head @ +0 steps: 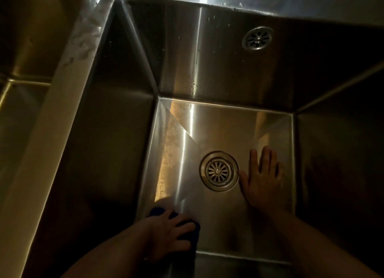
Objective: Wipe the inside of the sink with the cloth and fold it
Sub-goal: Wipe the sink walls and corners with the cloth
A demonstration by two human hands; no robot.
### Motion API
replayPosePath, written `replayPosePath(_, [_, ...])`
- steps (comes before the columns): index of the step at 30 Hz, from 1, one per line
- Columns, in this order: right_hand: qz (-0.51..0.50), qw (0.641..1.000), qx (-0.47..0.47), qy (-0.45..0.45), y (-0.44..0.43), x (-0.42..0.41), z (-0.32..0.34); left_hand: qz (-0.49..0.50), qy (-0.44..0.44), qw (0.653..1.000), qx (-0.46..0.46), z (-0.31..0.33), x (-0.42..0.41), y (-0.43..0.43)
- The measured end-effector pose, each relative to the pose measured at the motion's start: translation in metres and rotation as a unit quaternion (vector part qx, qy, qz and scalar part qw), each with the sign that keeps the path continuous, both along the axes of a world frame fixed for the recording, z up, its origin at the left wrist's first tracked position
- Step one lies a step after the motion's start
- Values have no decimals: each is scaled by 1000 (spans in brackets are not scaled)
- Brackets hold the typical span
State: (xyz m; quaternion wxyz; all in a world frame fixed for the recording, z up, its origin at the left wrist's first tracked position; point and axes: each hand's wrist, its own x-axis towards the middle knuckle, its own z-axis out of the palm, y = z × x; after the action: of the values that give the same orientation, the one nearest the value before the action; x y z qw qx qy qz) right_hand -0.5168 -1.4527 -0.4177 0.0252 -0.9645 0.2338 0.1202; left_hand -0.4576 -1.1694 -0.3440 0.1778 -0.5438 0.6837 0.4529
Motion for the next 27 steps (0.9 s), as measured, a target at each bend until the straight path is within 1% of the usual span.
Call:
replayPosePath(3, [-1, 1000, -4, -4, -1, 0, -1, -9, -7, 997, -73, -7, 2, 7])
replayPosePath(6, [1, 1000, -16, -9, -3, -1, -6, 3, -1, 993, -117, -18, 8, 18])
replayPosePath(8, [-2, 1000, -17, -19, -3, -1, -8, 39, -14, 990, -135, -24, 16, 24])
replayPosePath(10, [-1, 999, -15, -34, -3, -2, -10, 96, -60, 981, -158, -29, 25, 27])
replayPosePath(13, [2, 998, -11, -60, -4, -3, -11, 193, -165, 938, -235, -33, 50, 16])
replayPosePath(17, [-3, 997, -7, -81, -3, -2, -11, 295, -250, 865, -319, -38, 110, -13])
replayPosePath(19, [-7, 996, -3, -91, -3, -2, -12, 354, -273, 829, -335, -37, 139, -30])
replayPosePath(22, [-10, 997, -12, -80, -4, -3, -15, 415, -267, 794, -354, -38, 179, -56])
replayPosePath(24, [-8, 997, -21, -74, -5, -3, -17, 421, -268, 782, -374, -41, 204, -67])
replayPosePath(27, [-6, 997, -31, -71, -6, -3, -20, 417, -266, 784, -375, -49, 216, -67])
